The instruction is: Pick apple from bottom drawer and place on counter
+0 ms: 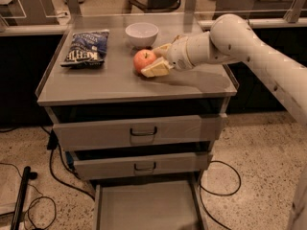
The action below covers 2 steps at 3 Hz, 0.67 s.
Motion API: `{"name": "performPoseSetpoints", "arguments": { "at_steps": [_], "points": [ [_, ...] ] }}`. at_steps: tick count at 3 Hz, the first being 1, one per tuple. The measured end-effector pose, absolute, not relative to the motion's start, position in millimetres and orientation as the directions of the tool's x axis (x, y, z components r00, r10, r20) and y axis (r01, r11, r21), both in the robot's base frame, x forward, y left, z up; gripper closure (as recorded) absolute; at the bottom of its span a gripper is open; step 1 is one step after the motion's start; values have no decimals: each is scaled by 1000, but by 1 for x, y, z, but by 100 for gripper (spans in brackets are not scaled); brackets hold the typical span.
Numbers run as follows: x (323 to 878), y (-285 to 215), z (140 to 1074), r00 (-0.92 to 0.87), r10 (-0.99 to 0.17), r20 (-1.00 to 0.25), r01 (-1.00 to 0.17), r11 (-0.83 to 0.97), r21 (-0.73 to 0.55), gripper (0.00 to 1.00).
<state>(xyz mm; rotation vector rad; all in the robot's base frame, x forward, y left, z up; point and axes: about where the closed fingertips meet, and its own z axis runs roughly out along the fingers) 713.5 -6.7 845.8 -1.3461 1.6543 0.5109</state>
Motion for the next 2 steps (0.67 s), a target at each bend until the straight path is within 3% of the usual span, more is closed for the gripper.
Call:
{"name": "performPoseSetpoints", "arguments": {
  "at_steps": [1, 2],
  "points": [
    [714, -7, 846, 13, -544, -839, -922, 318, -221, 28],
    [714, -7, 846, 13, -544, -839, -922, 318, -221, 5]
  ]
}}
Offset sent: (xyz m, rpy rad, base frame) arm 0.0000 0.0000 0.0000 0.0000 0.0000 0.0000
